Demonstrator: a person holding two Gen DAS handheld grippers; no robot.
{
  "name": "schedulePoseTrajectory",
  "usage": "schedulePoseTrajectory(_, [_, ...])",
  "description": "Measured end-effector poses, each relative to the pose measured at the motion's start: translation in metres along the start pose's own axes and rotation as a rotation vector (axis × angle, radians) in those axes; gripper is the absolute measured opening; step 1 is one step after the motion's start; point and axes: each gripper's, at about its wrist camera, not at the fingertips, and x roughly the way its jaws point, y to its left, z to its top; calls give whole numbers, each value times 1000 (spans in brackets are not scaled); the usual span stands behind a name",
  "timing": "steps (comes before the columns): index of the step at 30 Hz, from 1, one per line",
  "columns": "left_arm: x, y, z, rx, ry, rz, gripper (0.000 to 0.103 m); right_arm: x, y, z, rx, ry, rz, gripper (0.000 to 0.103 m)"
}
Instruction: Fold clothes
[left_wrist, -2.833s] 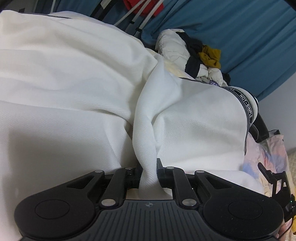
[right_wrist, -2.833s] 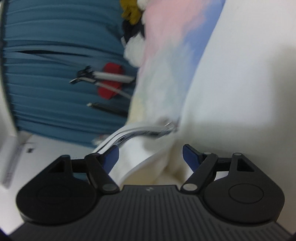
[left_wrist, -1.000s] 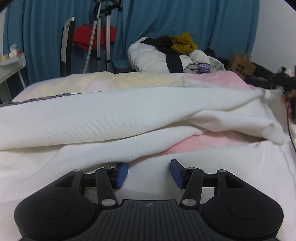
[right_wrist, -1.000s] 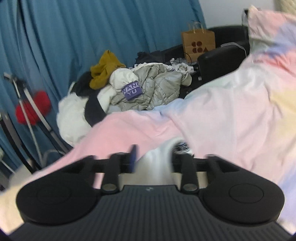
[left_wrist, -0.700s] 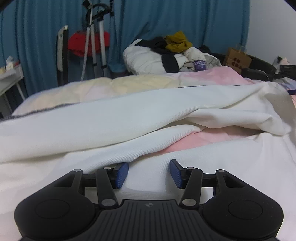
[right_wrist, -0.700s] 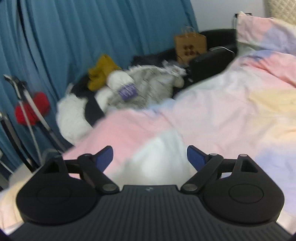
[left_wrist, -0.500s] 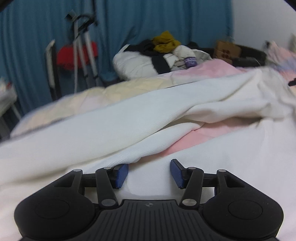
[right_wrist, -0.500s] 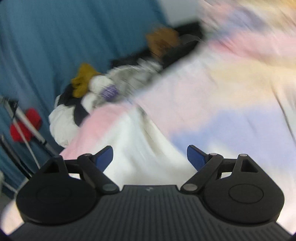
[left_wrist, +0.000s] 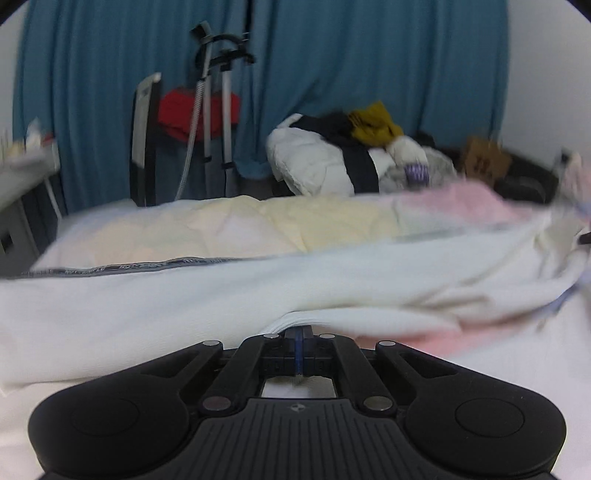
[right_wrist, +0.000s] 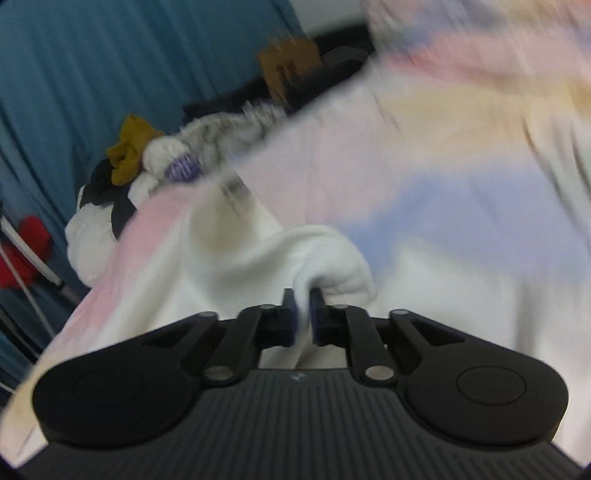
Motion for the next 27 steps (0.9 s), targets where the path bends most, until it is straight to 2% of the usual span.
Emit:
schedulePoseTrajectory(4, [-4, 23, 6, -118, -6, -30, 0, 20, 65, 57, -30, -1, 51, 6])
schedulePoseTrajectory(6, [-9, 28, 8, -153, 0, -46, 0, 16, 107, 94, -67, -24, 98, 6])
schedulePoseTrajectory(9, [-24, 25, 9, -121, -16, -62, 0, -26, 138, 138, -50, -206, 236, 6])
schedulePoseTrajectory(11, [-30, 21, 6, -85, -6, -70, 0, -45, 131, 147, -33, -303, 303, 6])
schedulePoseTrajectory(13, [-35, 18, 3, -50, 11, -77, 0, -49, 107, 140, -34, -339, 295, 6])
schedulePoseTrajectory(14, [-33, 17, 0, -33, 30, -66, 0, -40, 88, 131, -16, -313, 256, 6])
schedulePoseTrajectory(19, [-22, 16, -17, 7, 138, -43, 0, 28, -31, 55, 135, -88, 16, 6])
schedulePoseTrajectory(21, [-22, 15, -22, 21, 161, -39, 0, 45, -77, 16, 197, -33, -25, 6])
schedulePoseTrajectory(24, [-26, 18, -22, 13, 166, -40, 0, 46, -112, -30, 185, -68, 24, 5])
schedulePoseTrajectory(27, [-26, 17, -23, 3, 172, -33, 0, 47, -119, -26, 223, -57, 44, 5])
